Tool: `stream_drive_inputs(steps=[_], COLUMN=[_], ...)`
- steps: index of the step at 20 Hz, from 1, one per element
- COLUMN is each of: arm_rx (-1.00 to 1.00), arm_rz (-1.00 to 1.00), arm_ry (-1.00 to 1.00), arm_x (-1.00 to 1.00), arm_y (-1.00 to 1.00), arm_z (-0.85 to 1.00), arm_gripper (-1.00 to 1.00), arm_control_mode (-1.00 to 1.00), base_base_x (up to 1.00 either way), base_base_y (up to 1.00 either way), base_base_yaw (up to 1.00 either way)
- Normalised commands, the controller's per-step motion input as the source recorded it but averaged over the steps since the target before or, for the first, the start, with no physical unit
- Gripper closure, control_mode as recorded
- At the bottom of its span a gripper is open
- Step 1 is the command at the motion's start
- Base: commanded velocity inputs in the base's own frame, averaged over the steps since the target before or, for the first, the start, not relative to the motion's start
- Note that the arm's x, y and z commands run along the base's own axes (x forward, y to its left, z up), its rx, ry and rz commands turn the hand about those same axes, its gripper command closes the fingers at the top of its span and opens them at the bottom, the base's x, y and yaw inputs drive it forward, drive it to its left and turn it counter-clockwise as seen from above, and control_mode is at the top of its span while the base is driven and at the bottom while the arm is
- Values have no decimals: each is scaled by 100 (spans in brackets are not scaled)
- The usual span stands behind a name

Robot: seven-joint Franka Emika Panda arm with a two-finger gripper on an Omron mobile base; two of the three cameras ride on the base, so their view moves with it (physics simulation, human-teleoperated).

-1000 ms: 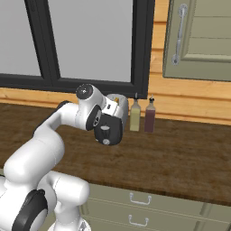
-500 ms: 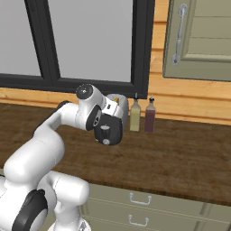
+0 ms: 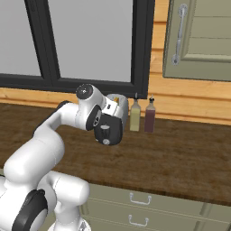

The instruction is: Start the toaster. Once the lever pops up, take the bread to the plate on the dining counter.

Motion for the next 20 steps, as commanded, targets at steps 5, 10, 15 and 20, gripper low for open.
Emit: stream_drive_inputs(steps=[5, 10, 15, 20], arm_rx=[0, 0, 0, 0], arm_rz=[0, 0, 0, 0], arm_ry=[0, 0, 0, 0], arm_x=[0, 0, 0, 0], arm_y=[0, 0, 0, 0], arm_z=[0, 0, 0, 0], arm_gripper=[-100, -100, -100, -100], arm_control_mode=[-100, -100, -100, -100], base_base_x=[0, 0, 0, 0], base_base_y=[0, 0, 0, 0], base_base_yaw=[0, 0, 0, 0])
